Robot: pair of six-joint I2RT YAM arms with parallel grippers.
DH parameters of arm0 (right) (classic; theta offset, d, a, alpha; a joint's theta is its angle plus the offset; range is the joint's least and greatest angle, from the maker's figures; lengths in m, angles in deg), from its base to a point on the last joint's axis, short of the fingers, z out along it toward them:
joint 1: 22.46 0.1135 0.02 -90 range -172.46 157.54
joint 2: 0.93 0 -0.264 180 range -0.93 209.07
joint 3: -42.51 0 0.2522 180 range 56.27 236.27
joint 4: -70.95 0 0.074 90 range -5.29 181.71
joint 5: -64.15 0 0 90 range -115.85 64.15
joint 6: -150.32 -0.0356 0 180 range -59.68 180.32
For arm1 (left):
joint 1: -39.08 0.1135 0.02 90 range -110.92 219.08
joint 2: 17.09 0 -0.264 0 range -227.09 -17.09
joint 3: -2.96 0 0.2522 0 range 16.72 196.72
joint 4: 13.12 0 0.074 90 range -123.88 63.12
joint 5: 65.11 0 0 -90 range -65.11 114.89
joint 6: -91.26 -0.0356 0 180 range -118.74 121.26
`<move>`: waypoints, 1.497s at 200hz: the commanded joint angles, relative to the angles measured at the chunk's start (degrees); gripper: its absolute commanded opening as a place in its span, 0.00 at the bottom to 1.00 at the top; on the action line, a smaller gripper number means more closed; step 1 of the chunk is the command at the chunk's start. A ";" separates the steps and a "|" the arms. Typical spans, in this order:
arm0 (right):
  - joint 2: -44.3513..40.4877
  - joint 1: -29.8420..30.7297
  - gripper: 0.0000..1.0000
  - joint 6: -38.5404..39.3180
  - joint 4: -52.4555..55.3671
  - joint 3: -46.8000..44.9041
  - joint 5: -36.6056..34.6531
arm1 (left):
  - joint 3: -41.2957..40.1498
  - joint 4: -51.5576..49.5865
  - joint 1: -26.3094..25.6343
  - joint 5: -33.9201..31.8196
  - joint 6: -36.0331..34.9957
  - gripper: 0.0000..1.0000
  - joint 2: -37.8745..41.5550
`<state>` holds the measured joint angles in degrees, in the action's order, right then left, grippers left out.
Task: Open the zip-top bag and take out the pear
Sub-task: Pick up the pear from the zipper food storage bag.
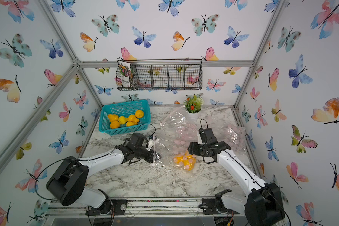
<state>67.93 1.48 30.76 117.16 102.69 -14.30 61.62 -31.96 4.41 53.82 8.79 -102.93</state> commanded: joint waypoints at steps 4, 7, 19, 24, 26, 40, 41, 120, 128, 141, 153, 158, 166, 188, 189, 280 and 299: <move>2.36 0.05 0.69 -0.60 -3.62 -2.91 4.57 | 3.75 -6.63 -0.81 -8.00 -5.36 0.43 0.26; 2.93 0.05 0.70 -0.52 -3.89 -3.08 5.10 | 3.97 -7.03 -0.91 -8.49 -5.54 0.44 0.53; 5.66 0.06 0.71 0.21 -5.11 -4.04 6.83 | 4.77 -8.21 -1.01 -9.64 -6.16 0.46 1.92; 6.76 0.06 0.71 0.51 -5.92 -4.54 7.58 | 5.00 -8.53 -1.04 -9.97 -6.28 0.46 2.48; 7.24 0.05 0.71 0.65 -6.21 -4.70 7.71 | 5.12 -8.67 -1.01 -9.95 -6.32 0.47 2.73; 9.74 0.05 0.73 1.62 -7.74 -5.62 6.90 | 6.22 -10.33 -1.03 -10.70 -6.65 0.49 4.00; 9.86 0.05 0.73 1.66 -7.88 -5.67 6.77 | 6.37 -10.58 -1.06 -10.81 -6.65 0.50 4.09; 16.83 0.05 0.88 9.64 -6.03 -0.45 -0.53 | 15.20 -20.66 -0.48 -7.65 -8.67 0.58 -1.30; 16.96 0.05 0.88 9.99 -5.65 0.14 -1.34 | 16.31 -20.96 -0.48 -6.47 -8.84 0.59 -2.04; 17.48 0.18 0.88 10.55 -4.64 1.46 -2.70 | 18.38 -22.26 -0.51 -6.25 -8.74 0.59 -3.26; 17.95 0.35 0.87 11.05 -4.12 2.78 -3.43 | 20.68 -23.95 -0.55 -5.97 -8.92 0.59 -4.19; 18.18 0.50 0.87 11.22 -3.84 3.45 -3.80 | 21.58 -24.93 -0.57 -5.69 -9.00 0.59 -4.55; 18.54 0.78 0.86 11.56 -3.32 4.46 -4.33 | 23.16 -26.58 -0.57 -5.53 -9.31 0.59 -5.09; 19.20 1.24 0.85 12.19 -2.57 6.37 -5.63 | 27.40 -32.66 -0.57 -7.59 -11.33 0.60 -5.48; 19.20 1.26 0.85 12.22 -2.57 6.43 -5.65 | 27.46 -32.86 -0.57 -7.67 -11.41 0.60 -5.48; 20.13 2.42 0.82 14.61 -3.75 8.02 -3.62 | 31.76 -33.73 -0.59 -14.15 -6.53 0.38 -4.63; 20.09 2.42 0.82 14.88 -3.15 8.51 -4.06 | 32.61 -36.77 -0.30 -17.93 -7.16 0.41 -4.78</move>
<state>87.23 3.52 44.38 112.77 109.40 -18.30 92.37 -64.81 3.84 42.39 1.62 -108.20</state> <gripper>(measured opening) 0.818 0.383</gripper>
